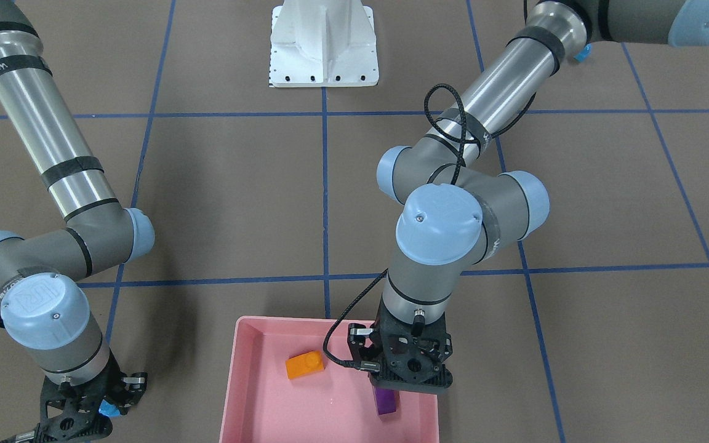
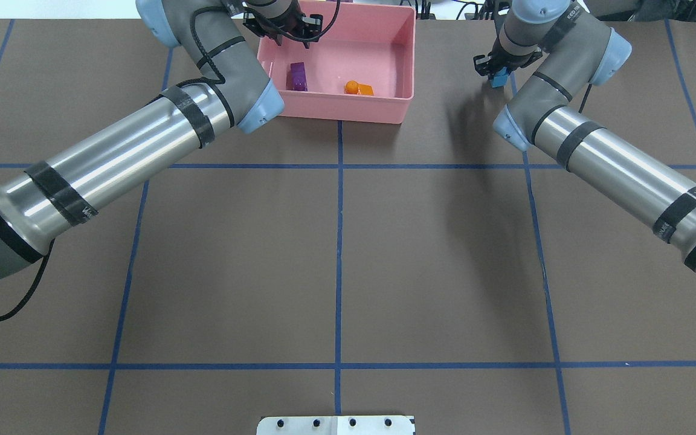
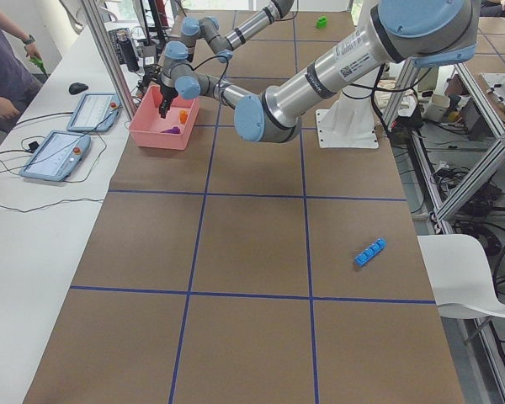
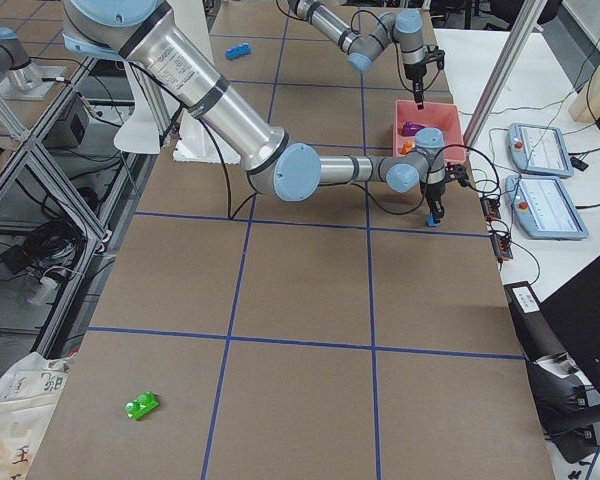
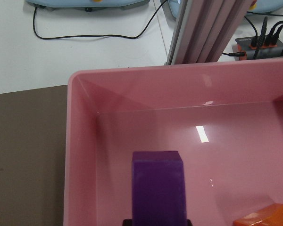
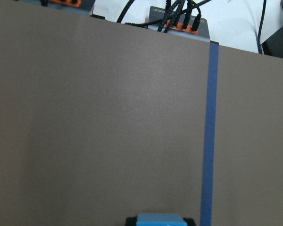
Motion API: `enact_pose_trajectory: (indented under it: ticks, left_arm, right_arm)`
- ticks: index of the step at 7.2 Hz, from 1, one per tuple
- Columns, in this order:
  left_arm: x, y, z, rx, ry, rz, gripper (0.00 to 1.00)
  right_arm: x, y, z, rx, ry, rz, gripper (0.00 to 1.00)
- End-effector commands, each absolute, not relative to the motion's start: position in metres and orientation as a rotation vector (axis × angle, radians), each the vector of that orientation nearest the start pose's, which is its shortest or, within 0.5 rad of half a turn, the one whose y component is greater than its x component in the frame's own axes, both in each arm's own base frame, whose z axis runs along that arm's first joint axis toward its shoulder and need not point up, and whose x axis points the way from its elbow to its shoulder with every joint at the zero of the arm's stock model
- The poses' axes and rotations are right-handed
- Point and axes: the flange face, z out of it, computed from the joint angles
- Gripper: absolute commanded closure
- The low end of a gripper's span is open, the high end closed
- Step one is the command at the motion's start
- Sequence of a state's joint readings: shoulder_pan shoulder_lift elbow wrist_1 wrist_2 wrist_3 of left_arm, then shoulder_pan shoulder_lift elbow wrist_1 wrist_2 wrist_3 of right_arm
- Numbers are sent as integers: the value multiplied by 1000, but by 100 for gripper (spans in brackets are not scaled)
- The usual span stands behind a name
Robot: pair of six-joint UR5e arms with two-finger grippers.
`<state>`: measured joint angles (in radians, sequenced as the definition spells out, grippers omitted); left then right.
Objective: Put all blocks into box
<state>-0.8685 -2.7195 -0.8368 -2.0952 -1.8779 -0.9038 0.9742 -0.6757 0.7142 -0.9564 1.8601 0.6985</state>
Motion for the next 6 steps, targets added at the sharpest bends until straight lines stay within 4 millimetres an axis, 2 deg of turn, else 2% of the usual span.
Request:
enact_pose_trajectory:
  ticks: [1, 2, 3, 4, 5, 6]
  left_arm:
    - [480, -729, 123, 412, 903, -73, 0]
    - [470, -721, 108, 358, 903, -61, 0]
    - [452, -719, 100, 319, 896, -58, 0]
    - [429, -717, 92, 308, 835, -13, 0]
    - [403, -702, 85, 283, 732, 99, 0]
    - [365, -691, 97, 267, 660, 179, 0]
  right_arm:
    - [-349, -786, 385, 341, -748, 4, 100]
    - [-327, -788, 353, 306, -796, 7, 100]
    - [-323, -787, 309, 286, -790, 18, 100]
    - [-322, -792, 267, 268, -815, 23, 100]
    - [-324, -795, 237, 266, -834, 57, 100]
    - [-334, -795, 209, 260, -857, 96, 100]
